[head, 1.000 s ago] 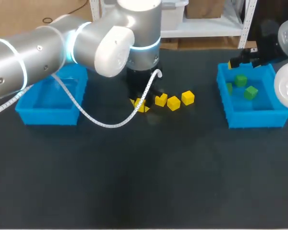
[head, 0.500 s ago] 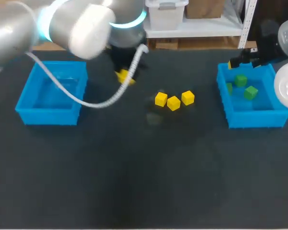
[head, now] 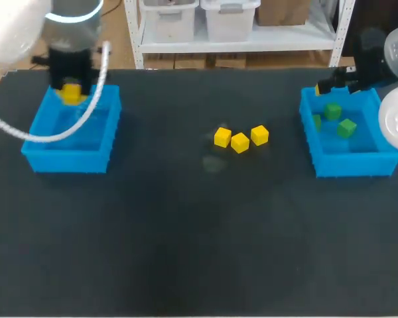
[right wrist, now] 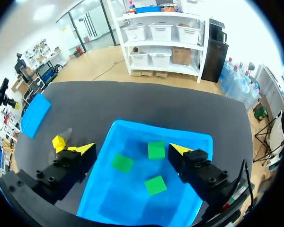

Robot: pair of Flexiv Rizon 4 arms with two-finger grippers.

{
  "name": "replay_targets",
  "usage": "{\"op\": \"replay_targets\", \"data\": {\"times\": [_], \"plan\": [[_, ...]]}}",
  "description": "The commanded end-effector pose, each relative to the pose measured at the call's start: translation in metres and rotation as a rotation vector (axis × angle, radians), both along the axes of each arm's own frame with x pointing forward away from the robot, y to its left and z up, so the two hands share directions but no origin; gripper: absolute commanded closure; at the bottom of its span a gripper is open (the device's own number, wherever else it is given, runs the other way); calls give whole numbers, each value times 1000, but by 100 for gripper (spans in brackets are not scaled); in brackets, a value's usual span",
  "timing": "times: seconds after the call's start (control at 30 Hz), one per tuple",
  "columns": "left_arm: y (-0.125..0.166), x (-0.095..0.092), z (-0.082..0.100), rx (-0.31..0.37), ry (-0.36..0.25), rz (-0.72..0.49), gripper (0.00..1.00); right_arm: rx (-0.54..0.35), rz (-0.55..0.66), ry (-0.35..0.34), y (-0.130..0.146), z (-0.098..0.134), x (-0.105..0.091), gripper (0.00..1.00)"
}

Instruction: Put the green cubes in the right bin and the yellow cubes in the left bin.

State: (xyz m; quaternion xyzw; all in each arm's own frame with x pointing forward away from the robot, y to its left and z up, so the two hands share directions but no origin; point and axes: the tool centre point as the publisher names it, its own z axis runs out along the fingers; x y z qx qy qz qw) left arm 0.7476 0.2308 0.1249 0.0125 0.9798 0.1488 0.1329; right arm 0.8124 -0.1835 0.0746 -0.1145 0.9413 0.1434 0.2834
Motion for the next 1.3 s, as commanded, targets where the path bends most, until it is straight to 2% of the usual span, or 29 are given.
{"op": "replay_targets", "data": {"times": [0.03,0.07,0.2,0.33,0.47,0.6,0.77,0.8,1.03,1.3], "plan": [[19,-41,-16,19,-120,-16,71,-2,-2,-2,0,1,-1,0],[21,-42,-17,10,-121,-14,0,-2,-2,-2,0,1,-1,0],[22,-42,-20,4,-126,-11,0,-2,-2,-2,0,1,-1,0],[5,-34,-15,-21,-153,-60,0,-2,-2,-2,0,1,-1,0],[-39,-19,-2,-113,-178,-210,0,-2,-2,-2,0,1,-1,0],[-102,-9,7,-217,-168,-424,0,-2,-2,-2,0,1,-1,0],[-174,-2,-2,-356,-83,-630,0,-2,-2,-2,0,1,-1,0],[-185,0,-5,-363,-61,-656,0,-2,-2,-2,0,1,-1,0],[-249,11,-29,-368,72,-833,0,-2,-2,-2,0,1,-1,0],[-284,7,-59,-344,195,-934,0,-2,-2,-2,0,1,-1,0]]}}
